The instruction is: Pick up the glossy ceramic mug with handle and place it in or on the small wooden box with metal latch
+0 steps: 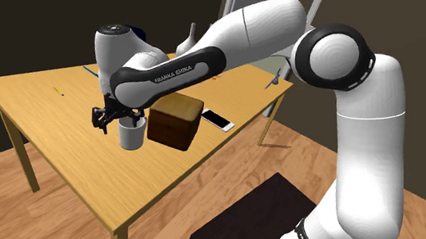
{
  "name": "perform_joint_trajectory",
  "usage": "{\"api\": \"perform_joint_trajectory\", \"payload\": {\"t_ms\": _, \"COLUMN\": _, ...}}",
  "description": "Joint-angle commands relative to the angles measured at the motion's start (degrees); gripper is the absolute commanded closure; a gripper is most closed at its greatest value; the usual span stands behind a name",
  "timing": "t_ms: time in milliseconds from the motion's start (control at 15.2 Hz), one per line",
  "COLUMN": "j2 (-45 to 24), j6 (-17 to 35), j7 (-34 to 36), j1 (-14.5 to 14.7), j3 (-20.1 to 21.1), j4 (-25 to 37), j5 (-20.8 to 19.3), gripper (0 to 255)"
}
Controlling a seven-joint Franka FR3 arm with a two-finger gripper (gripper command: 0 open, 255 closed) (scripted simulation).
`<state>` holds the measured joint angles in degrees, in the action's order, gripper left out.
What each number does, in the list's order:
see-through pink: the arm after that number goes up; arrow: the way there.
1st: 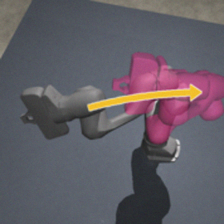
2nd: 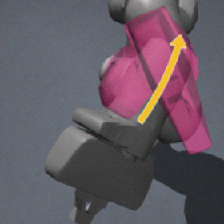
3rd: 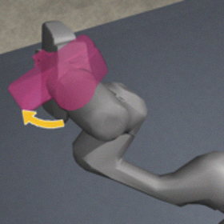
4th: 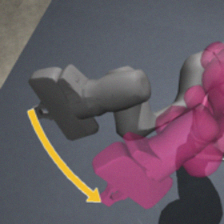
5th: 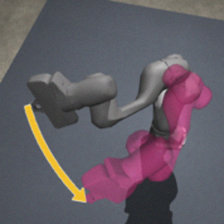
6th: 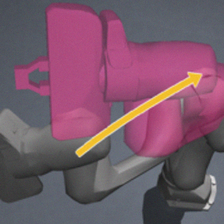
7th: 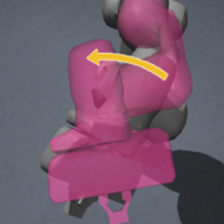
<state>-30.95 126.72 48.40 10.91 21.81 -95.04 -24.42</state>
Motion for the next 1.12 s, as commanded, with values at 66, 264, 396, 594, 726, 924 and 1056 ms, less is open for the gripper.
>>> {"api": "perform_joint_trajectory", "payload": {"t_ms": 66, "j2": -0.23, "j6": 0.50, "j7": 0.25, "j1": 0.08, "j3": -0.10, "j4": -0.28, "j5": -0.20, "gripper": 0}}
{"api": "perform_joint_trajectory", "payload": {"t_ms": 264, "j2": -0.23, "j6": 0.50, "j7": 0.25, "j1": 0.08, "j3": -0.10, "j4": -0.28, "j5": -0.20, "gripper": 0}}
{"api": "perform_joint_trajectory", "payload": {"t_ms": 396, "j2": -0.23, "j6": 0.50, "j7": 0.25, "j1": 0.08, "j3": -0.10, "j4": -0.28, "j5": -0.20, "gripper": 0}}
{"api": "perform_joint_trajectory", "payload": {"t_ms": 594, "j2": -0.23, "j6": 0.50, "j7": 0.25, "j1": 0.08, "j3": -0.10, "j4": -0.28, "j5": -0.20, "gripper": 255}}
{"api": "perform_joint_trajectory", "payload": {"t_ms": 726, "j2": -0.23, "j6": 0.50, "j7": 0.25, "j1": 0.08, "j3": -0.10, "j4": -0.28, "j5": -0.20, "gripper": 255}}
{"api": "perform_joint_trajectory", "payload": {"t_ms": 924, "j2": -0.23, "j6": 0.50, "j7": 0.24, "j1": 0.08, "j3": -0.10, "j4": -0.28, "j5": -0.20, "gripper": 255}}
{"api": "perform_joint_trajectory", "payload": {"t_ms": 1056, "j2": -0.23, "j6": 0.50, "j7": 0.25, "j1": 0.08, "j3": -0.10, "j4": -0.28, "j5": -0.20, "gripper": 255}}
